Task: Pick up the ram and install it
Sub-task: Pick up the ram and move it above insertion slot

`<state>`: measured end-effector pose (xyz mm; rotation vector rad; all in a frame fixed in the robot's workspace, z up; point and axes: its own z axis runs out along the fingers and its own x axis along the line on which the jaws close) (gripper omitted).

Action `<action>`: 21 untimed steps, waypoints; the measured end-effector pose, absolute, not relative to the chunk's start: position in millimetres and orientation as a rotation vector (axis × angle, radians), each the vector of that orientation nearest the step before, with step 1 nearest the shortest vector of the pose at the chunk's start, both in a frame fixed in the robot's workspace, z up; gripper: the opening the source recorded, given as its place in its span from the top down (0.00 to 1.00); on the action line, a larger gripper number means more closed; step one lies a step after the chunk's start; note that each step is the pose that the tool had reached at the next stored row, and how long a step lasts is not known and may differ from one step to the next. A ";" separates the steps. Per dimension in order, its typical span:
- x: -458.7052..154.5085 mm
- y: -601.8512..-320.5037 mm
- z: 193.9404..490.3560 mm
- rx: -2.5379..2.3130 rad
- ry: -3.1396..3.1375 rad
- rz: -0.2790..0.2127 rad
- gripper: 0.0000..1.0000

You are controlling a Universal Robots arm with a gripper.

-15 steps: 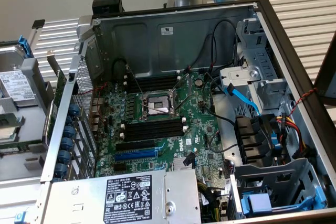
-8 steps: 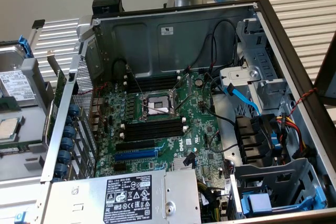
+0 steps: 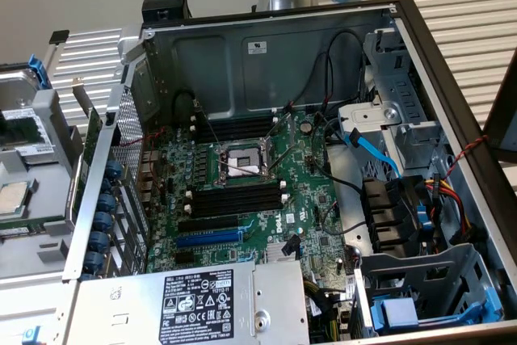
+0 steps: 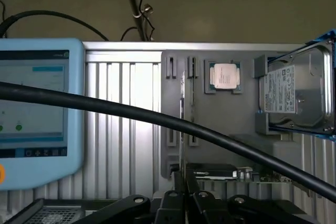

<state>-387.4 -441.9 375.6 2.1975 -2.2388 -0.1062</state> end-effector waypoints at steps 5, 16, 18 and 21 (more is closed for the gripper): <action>-366.3 -442.6 392.4 2.195 -2.237 -0.111 0.87; -319.2 -443.4 408.9 2.188 -2.230 -0.124 0.87; -310.8 -443.3 408.9 2.186 -2.228 -0.128 0.87; -297.4 -443.4 408.9 2.184 -2.226 -0.133 0.87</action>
